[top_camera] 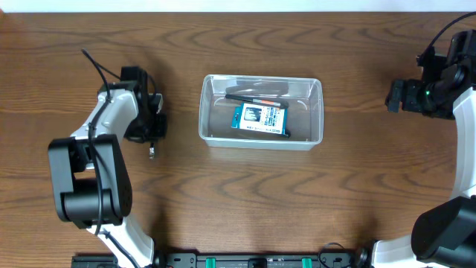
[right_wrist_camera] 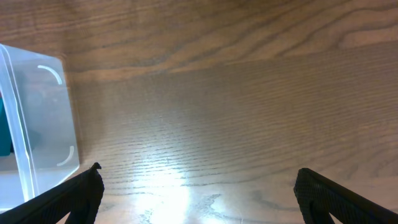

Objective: Pack container
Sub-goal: 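Carry the wrench with the left gripper into the container, then open the left gripper and move it toward the red pliers, then lower the left gripper onto the red-handled pliers, then close the left gripper on the red pliers and lift, then carry the pliers with the left gripper into the container, then open the left gripper and withdraw it toward the front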

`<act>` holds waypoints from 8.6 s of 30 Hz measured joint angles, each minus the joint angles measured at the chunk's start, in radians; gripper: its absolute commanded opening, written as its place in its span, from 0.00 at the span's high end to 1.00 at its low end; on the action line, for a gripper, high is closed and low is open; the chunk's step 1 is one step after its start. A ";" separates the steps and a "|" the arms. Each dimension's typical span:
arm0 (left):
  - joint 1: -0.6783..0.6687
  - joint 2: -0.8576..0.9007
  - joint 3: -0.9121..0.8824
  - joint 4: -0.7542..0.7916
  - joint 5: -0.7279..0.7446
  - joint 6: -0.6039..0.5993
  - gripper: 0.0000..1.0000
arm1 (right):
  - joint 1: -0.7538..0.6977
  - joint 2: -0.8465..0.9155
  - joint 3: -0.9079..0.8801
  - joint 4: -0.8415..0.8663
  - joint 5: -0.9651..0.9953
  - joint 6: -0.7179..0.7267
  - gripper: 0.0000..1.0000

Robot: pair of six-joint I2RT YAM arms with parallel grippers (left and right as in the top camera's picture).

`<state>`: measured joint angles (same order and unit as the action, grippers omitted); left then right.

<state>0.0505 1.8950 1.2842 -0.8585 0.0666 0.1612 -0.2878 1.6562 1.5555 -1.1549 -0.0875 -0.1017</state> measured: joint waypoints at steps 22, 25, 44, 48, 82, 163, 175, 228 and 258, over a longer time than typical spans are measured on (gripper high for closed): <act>-0.576 -0.051 0.335 -0.082 0.009 0.581 0.94 | 0.000 0.000 0.000 -0.010 0.006 0.000 0.01; -0.562 0.021 0.331 -0.052 0.008 0.607 0.94 | 0.000 0.000 -0.001 -0.012 0.006 0.000 0.01; -0.496 0.173 0.327 0.000 0.005 0.603 0.19 | 0.000 0.000 -0.001 -0.023 0.006 0.000 0.01; -0.496 0.137 0.326 -0.040 0.000 0.585 0.18 | 0.000 0.000 -0.001 -0.023 0.006 0.000 0.01; 0.291 -0.728 -0.267 0.165 -0.147 0.205 0.02 | 0.000 0.000 -0.001 -0.023 0.010 -0.007 0.01; 0.426 -0.198 -0.412 0.403 0.016 0.151 0.86 | 0.000 0.000 -0.001 -0.115 0.018 -0.019 0.01; 0.426 -0.197 -0.411 0.414 0.008 0.153 0.94 | 0.000 0.000 -0.001 -0.118 0.018 -0.019 0.01; -0.537 0.155 0.309 0.059 0.084 0.645 0.48 | 0.000 0.000 -0.001 -0.120 0.010 -0.018 0.01; -0.053 -0.402 0.317 0.045 -0.051 0.285 0.02 | 0.333 -0.007 0.118 0.090 0.024 -0.058 0.01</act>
<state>-0.0029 1.4933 1.6009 -0.8139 0.0158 0.4458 0.0452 1.6489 1.6737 -1.0649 -0.0631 -0.1596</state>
